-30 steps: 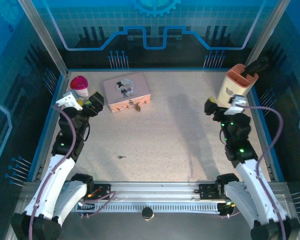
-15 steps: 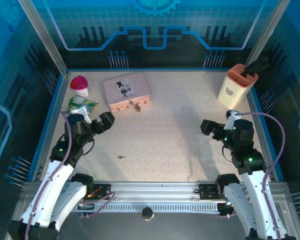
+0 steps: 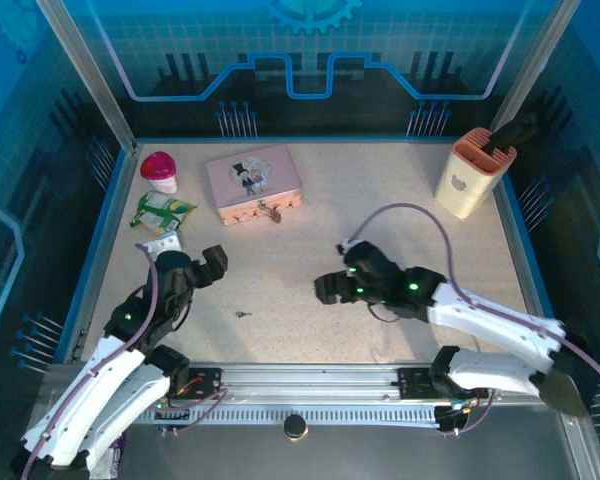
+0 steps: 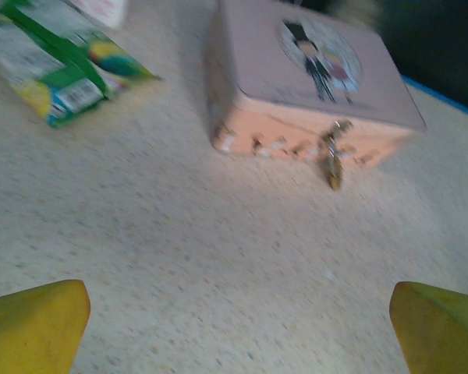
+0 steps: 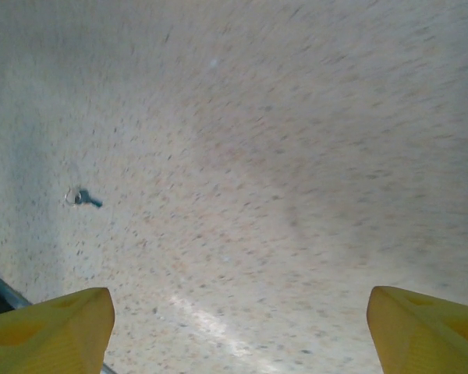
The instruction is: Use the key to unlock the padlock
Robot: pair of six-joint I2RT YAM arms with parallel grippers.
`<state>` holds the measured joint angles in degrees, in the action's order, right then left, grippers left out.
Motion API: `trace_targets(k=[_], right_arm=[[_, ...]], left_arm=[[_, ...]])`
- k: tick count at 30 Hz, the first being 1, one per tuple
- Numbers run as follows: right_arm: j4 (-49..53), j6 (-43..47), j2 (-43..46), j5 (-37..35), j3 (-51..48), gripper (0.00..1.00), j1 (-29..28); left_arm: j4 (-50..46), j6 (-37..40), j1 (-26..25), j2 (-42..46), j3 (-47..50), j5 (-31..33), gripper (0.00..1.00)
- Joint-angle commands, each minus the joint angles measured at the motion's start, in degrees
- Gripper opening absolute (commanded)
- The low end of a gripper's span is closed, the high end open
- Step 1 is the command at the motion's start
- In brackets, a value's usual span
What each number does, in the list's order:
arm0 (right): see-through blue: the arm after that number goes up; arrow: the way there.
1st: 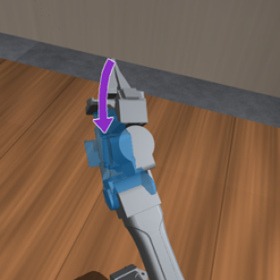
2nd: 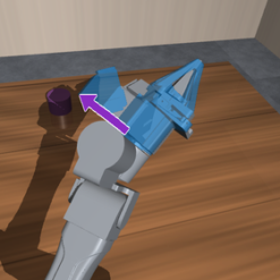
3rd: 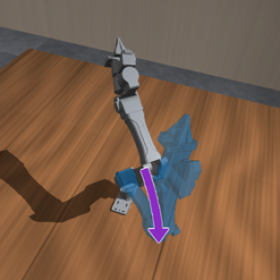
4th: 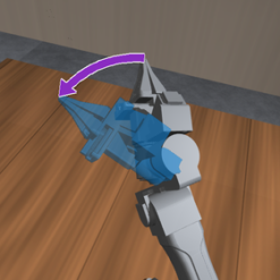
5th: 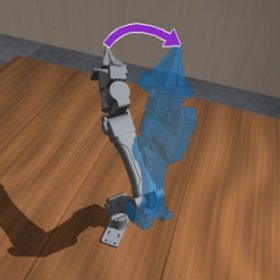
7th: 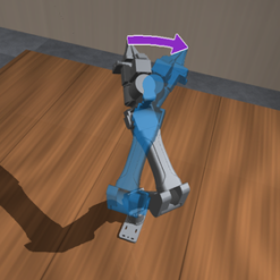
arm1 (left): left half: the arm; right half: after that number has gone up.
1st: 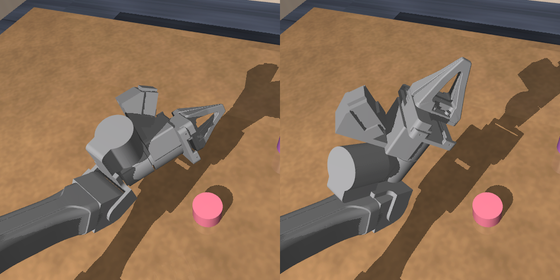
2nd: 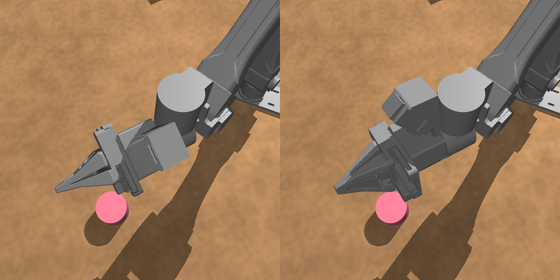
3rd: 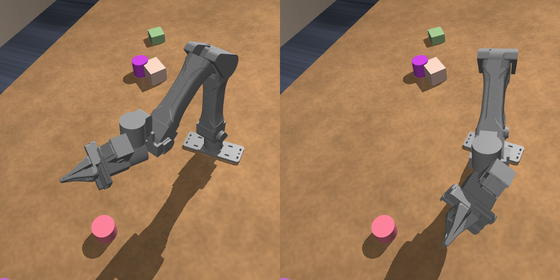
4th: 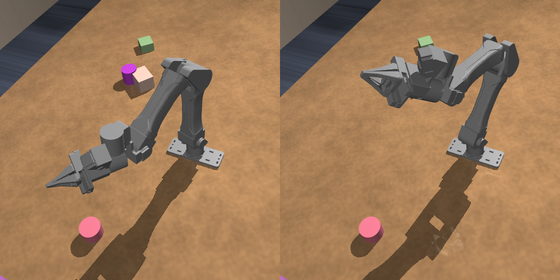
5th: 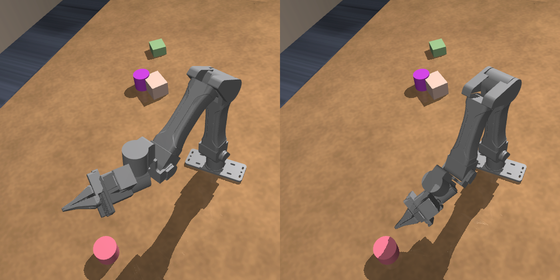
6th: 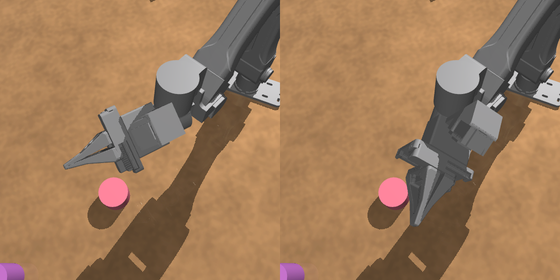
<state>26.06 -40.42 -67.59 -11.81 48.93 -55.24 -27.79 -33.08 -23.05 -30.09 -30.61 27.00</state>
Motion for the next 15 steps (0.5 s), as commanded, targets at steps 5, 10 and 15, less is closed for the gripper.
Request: trace_targets(k=[5,10,15], right_arm=[[3.39,-7.61,-24.1,-3.66,20.7,0.85,-10.97],[9.34,-9.52,-39.21,-1.01,35.09,0.83,-13.96],[14.0,-12.08,-48.63,0.9,44.45,0.72,-14.62]], left_arm=[[-0.05,-1.59,0.43,5.6,4.63,18.3,0.99],[-6.12,-5.82,0.46,11.93,5.98,24.25,0.99],[-7.1,-5.73,0.46,20.46,7.24,24.67,0.99]])
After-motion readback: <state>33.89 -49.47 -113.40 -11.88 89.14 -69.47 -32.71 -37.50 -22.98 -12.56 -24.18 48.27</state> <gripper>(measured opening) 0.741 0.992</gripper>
